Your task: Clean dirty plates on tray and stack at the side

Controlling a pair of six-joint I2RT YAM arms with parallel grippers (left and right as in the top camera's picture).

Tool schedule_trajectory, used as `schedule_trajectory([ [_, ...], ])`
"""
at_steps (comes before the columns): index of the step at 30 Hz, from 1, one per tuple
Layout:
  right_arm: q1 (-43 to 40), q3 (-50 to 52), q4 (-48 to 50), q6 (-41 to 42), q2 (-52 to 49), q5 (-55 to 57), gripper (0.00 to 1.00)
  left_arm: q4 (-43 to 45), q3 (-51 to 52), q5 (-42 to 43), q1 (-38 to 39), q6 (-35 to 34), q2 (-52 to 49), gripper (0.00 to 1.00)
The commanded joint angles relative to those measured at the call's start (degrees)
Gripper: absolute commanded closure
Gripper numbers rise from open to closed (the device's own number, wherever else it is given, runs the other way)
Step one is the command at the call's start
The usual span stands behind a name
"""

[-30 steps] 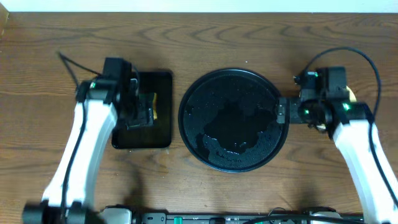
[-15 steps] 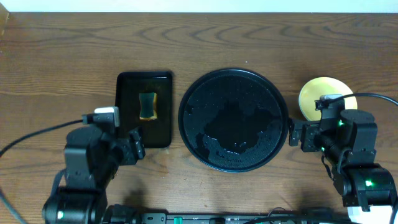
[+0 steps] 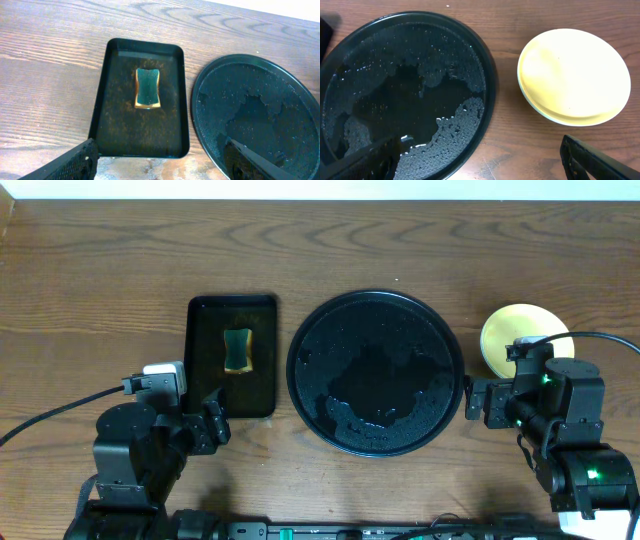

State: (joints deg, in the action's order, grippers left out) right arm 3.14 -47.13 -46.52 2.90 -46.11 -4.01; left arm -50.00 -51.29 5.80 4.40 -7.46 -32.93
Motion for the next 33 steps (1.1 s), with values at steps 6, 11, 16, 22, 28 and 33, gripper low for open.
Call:
schedule_trajectory([
  [6,0.3,0.5,-0.1,-0.6,0.0,0.6,0.01,-0.1,0.5,-0.5,0.2,-0.1,0.1,0.20],
  [11,0.3,0.5,-0.2,-0.6,0.0,0.9,0.01,-0.1,0.5,-0.5,0.2,-0.1,0.1,0.20],
  [16,0.3,1.6,-1.0,-1.7,3.4,1.4,0.01,-0.1,0.5,-0.5,0.2,-0.1,0.1,0.20],
  [22,0.3,7.4,4.9,-2.6,13.6,-0.3,0.01,-0.1,0.5,-0.5,0.2,-0.1,0.1,0.20],
  [28,0.3,21.4,21.2,-2.6,30.6,-2.4,0.01,-0.1,0.5,-0.5,0.2,-0.1,0.1,0.20],
  [33,0.3,34.1,36.8,-2.5,42.8,-3.1,0.01,-0.1,0.5,-0.5,0.2,-0.1,0.1,0.20],
])
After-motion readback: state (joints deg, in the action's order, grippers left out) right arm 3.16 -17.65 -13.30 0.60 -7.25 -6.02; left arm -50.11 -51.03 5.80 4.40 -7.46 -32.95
